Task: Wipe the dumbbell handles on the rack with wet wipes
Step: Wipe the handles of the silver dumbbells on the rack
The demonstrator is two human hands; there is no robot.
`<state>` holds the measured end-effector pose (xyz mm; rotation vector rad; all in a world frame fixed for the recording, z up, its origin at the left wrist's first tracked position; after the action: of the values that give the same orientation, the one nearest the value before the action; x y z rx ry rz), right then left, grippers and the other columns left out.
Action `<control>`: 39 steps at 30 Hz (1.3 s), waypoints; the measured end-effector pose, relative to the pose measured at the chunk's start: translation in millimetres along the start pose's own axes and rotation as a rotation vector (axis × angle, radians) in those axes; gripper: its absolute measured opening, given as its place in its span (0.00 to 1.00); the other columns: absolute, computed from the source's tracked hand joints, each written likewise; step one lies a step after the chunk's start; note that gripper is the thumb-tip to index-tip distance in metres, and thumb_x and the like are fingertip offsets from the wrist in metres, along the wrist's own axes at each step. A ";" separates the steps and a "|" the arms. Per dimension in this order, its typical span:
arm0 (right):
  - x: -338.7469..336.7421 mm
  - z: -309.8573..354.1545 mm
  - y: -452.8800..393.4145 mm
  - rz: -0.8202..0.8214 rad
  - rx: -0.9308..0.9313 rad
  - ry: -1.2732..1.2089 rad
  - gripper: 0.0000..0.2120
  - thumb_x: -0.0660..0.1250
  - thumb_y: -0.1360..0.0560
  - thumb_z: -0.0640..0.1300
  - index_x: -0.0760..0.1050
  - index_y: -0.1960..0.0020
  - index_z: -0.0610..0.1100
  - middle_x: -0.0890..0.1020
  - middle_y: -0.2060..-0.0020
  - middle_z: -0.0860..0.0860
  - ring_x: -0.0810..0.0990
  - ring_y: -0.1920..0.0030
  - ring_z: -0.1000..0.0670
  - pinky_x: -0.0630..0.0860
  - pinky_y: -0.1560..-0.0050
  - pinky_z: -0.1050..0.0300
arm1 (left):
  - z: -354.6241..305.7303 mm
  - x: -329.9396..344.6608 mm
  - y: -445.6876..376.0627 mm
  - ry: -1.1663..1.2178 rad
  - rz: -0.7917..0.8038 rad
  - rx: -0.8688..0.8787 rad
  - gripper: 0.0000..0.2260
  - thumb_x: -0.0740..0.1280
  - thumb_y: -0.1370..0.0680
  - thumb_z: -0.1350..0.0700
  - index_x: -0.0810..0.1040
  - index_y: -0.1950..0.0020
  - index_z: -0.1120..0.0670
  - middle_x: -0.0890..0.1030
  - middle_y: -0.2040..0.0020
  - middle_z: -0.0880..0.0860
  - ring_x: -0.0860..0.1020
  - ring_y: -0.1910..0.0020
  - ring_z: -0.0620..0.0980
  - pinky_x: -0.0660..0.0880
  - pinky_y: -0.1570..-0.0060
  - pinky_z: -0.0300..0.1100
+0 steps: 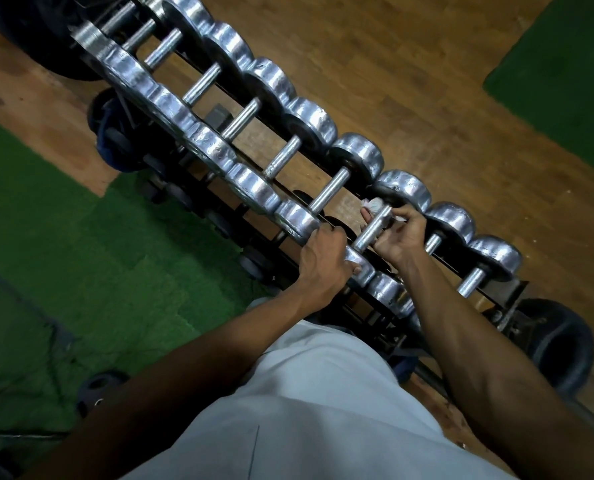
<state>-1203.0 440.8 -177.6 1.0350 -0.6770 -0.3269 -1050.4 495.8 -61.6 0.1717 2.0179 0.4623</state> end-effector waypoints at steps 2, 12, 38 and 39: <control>0.9 -3.8 0.5 -0.008 0.016 0.047 0.32 0.70 0.37 0.40 0.73 0.33 0.38 0.81 0.38 0.39 0.85 0.44 0.37 0.77 0.37 0.44 | -0.1 0.0 0.5 -0.001 0.004 0.000 0.19 0.81 0.29 0.48 0.75 0.51 0.56 0.75 0.48 0.55 0.77 0.49 0.54 0.72 0.60 0.45; -0.3 -22.1 15.3 -0.113 0.020 0.489 0.09 0.63 0.27 0.44 0.77 0.53 0.40 0.81 0.64 0.46 0.80 0.68 0.47 0.78 0.62 0.56 | -0.5 -0.1 0.7 -0.006 0.009 0.004 0.23 0.81 0.30 0.45 0.75 0.49 0.56 0.76 0.47 0.56 0.77 0.48 0.55 0.69 0.58 0.45; -17.5 -8.0 48.3 -0.083 -0.350 1.008 0.07 0.76 0.31 0.41 0.81 0.64 0.40 0.82 0.71 0.44 0.78 0.71 0.46 0.73 0.68 0.55 | 5.0 6.3 25.8 0.084 -0.063 0.042 0.13 0.74 0.27 0.53 0.71 0.56 0.55 0.73 0.55 0.52 0.74 0.58 0.53 0.65 0.63 0.44; -16.3 -7.4 51.8 -0.068 -0.363 0.980 0.06 0.76 0.30 0.40 0.81 0.64 0.40 0.82 0.70 0.44 0.78 0.69 0.47 0.74 0.67 0.55 | 4.8 7.4 27.8 0.087 -0.063 0.044 0.12 0.73 0.26 0.53 0.71 0.56 0.55 0.73 0.55 0.52 0.73 0.58 0.52 0.65 0.63 0.45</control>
<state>-1213.6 480.0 -140.8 0.7412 0.2954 0.0268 -1051.8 524.8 -58.7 0.1165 2.1130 0.3912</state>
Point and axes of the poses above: each hand's wrist, its own y-axis away from the middle knuckle, its own x-axis out of the palm, z = x × y, the point moved 8 cm from there along -y, towards the middle knuckle
